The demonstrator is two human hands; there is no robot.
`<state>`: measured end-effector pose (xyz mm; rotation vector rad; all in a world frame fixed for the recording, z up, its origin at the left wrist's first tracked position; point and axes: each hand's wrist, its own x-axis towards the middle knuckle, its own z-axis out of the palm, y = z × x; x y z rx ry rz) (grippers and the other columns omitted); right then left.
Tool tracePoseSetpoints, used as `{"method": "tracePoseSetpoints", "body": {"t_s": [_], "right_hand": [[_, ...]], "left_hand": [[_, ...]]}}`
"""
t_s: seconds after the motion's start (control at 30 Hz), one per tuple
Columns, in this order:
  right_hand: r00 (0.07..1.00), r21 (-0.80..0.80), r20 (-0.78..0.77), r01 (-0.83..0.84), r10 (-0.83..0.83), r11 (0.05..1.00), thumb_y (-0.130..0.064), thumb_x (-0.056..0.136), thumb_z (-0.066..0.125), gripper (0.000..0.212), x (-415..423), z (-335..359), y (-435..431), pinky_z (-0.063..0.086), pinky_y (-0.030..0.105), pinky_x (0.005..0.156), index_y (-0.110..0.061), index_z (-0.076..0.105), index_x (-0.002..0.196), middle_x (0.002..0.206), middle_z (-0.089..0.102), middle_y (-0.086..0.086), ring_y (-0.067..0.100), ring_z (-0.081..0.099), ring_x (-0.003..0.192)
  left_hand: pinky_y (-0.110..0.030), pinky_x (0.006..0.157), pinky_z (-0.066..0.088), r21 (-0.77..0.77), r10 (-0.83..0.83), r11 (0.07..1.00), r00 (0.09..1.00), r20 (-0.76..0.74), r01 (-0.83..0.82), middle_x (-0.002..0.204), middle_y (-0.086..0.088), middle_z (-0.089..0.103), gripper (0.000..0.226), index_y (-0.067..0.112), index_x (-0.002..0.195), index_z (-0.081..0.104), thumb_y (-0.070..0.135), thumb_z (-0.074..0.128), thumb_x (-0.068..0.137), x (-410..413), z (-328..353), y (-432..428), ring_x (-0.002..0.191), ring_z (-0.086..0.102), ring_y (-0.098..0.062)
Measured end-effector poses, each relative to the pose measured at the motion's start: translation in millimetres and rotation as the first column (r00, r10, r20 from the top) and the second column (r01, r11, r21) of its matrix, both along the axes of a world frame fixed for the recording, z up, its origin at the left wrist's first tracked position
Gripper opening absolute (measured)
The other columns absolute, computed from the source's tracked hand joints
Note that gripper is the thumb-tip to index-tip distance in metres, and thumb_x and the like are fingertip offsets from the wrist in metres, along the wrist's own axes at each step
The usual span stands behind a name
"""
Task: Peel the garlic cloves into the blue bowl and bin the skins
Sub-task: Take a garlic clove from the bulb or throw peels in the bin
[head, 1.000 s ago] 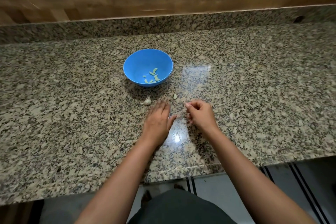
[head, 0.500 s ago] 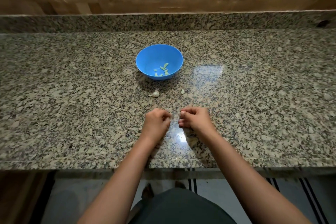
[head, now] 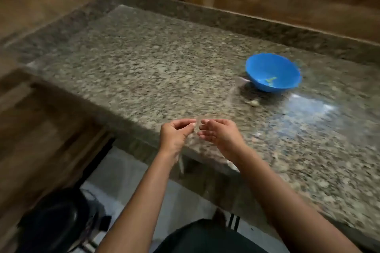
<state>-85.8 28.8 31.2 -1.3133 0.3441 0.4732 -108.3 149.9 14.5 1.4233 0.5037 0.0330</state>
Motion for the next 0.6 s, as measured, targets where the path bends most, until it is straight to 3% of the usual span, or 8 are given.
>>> {"method": "tracePoseSetpoints", "body": {"t_s": [0.13,0.27,0.4,0.5,0.6], "right_hand": [[0.965,0.000,-0.016,-0.264,0.263,0.965,0.003,0.094,0.043,0.020,-31,0,100,0.052,0.021,0.053,-0.001,0.058,0.081,0.074,0.060,0.014,0.017,0.059,0.056],[0.871,0.002,-0.034,-0.491,0.491,0.871,0.003,0.092,0.047,0.020,-85,-7,208,0.048,0.025,0.061,-0.001,0.059,0.077,0.072,0.054,0.012,0.018,0.051,0.062],[0.760,-0.066,-0.069,-0.650,0.647,0.757,0.000,0.092,0.048,0.014,-136,-27,311,0.052,0.035,0.073,-0.003,0.059,0.085,0.076,0.059,0.012,0.023,0.059,0.069],[0.682,-0.135,-0.089,-0.730,0.726,0.670,-0.007,0.092,0.053,0.010,-171,-42,374,0.052,0.034,0.071,-0.005,0.059,0.084,0.077,0.061,0.012,0.025,0.061,0.071],[0.604,-0.177,-0.099,-0.793,0.791,0.584,-0.009,0.091,0.056,0.006,-202,-58,421,0.053,0.028,0.062,-0.005,0.060,0.089,0.077,0.062,0.010,0.022,0.061,0.067]], "left_hand": [[-0.017,0.071,0.050,-0.022,0.267,0.963,0.964,0.003,-0.267,0.066,0.008,0.070,0.017,0.014,0.075,0.072,-0.002,0.068,0.080,-59,-8,91,0.069,0.064,-0.007],[-0.008,0.062,0.047,0.037,0.444,0.896,0.896,-0.013,-0.443,0.066,0.010,0.066,0.011,0.010,0.083,0.071,0.001,0.066,0.083,-135,-15,187,0.058,0.060,0.005],[-0.014,0.067,0.048,0.047,0.601,0.799,0.796,-0.068,-0.599,0.074,0.003,0.067,0.009,0.009,0.083,0.071,0.001,0.067,0.083,-212,-33,277,0.066,0.061,-0.003],[-0.020,0.073,0.050,0.012,0.691,0.716,0.706,-0.155,-0.698,0.082,-0.008,0.069,0.012,-0.001,0.093,0.070,-0.004,0.064,0.083,-258,-52,324,0.071,0.062,-0.010],[-0.021,0.073,0.050,-0.096,0.757,0.610,0.614,-0.223,-0.787,0.062,0.001,0.069,0.020,-0.013,0.104,0.063,-0.010,0.058,0.084,-290,-66,357,0.059,0.064,-0.006]]}}
